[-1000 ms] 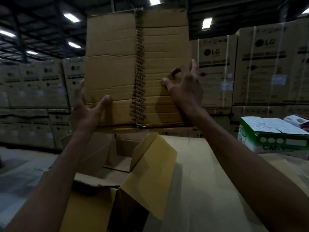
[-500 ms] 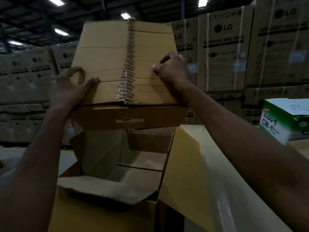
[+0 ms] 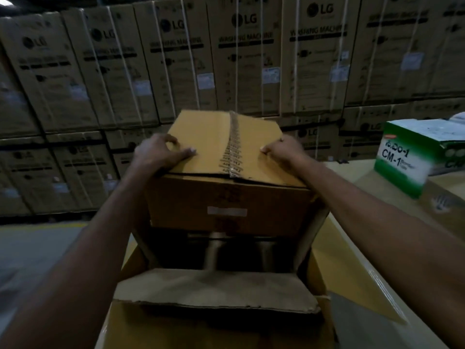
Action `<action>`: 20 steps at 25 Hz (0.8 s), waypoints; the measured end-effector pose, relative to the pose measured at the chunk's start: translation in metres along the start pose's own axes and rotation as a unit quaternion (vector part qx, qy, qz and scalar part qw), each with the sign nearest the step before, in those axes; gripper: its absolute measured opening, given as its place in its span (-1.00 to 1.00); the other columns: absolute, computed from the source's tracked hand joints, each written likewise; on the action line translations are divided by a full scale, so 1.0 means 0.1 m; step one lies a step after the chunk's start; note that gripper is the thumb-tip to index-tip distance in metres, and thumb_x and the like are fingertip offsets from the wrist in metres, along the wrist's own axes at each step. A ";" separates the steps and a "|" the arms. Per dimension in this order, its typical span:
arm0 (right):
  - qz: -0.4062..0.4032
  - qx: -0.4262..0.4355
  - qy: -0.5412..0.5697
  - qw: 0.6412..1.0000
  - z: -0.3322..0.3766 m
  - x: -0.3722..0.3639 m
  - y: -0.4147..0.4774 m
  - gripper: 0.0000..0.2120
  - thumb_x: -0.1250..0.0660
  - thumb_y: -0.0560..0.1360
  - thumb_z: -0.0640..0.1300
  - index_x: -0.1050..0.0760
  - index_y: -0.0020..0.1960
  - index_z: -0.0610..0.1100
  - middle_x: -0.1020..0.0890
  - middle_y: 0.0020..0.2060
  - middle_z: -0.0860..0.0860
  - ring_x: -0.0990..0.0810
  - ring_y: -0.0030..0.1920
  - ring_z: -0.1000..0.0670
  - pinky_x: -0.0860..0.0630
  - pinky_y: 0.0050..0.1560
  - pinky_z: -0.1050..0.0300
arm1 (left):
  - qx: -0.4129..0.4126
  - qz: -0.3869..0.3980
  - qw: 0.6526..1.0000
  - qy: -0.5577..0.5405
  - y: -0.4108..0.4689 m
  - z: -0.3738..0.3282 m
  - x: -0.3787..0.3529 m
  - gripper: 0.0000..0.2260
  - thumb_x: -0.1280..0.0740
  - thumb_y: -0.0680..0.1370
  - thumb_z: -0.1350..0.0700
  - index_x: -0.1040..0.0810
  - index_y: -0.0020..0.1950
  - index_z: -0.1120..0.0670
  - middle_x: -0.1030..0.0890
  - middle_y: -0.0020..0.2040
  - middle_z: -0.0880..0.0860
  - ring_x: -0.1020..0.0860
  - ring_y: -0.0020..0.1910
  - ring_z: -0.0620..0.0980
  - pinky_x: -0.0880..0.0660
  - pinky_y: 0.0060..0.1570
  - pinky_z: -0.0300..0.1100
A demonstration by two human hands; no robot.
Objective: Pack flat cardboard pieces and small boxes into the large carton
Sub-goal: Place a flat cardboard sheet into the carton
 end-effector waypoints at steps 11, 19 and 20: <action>0.068 -0.106 -0.133 0.983 -0.55 -0.84 0.02 -0.47 -0.48 0.48 0.03 -0.47 0.36 -0.17 -0.55 0.21 -0.09 -0.53 0.16 -0.11 -0.53 0.20 -0.05 | 0.015 0.206 0.978 0.017 0.43 0.86 -1.16 -0.36 -0.39 0.46 -0.36 -0.51 0.42 -0.03 -0.42 0.47 0.15 -0.43 0.38 0.19 -0.45 0.28 0.09; 0.145 -0.162 -0.266 0.939 -1.05 -1.30 -0.08 -0.25 -0.37 0.43 0.27 -0.26 0.51 -0.01 -0.43 0.40 -0.17 -0.44 0.35 -0.24 -0.48 0.32 -0.20 | -0.003 0.355 0.931 0.080 0.29 1.24 -1.74 -0.20 -0.41 0.49 -0.29 -0.22 0.62 -0.01 -0.18 0.61 0.12 -0.25 0.54 0.18 -0.31 0.43 0.03; 0.154 -0.158 -0.291 0.931 -1.14 -1.36 -0.14 -0.26 -0.34 0.48 0.29 -0.23 0.54 0.00 -0.38 0.45 -0.19 -0.41 0.40 -0.26 -0.45 0.35 -0.21 | -0.016 0.361 0.926 0.110 0.24 1.28 -1.82 -0.20 -0.39 0.50 -0.30 -0.20 0.62 -0.01 -0.21 0.60 0.13 -0.28 0.53 0.18 -0.34 0.42 0.03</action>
Point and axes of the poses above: each hand's wrist, its own y-axis towards the middle knuckle, its own x-axis out of the back of the hand, z = x × y, the point moved 1 cm from there along y, towards the middle knuckle
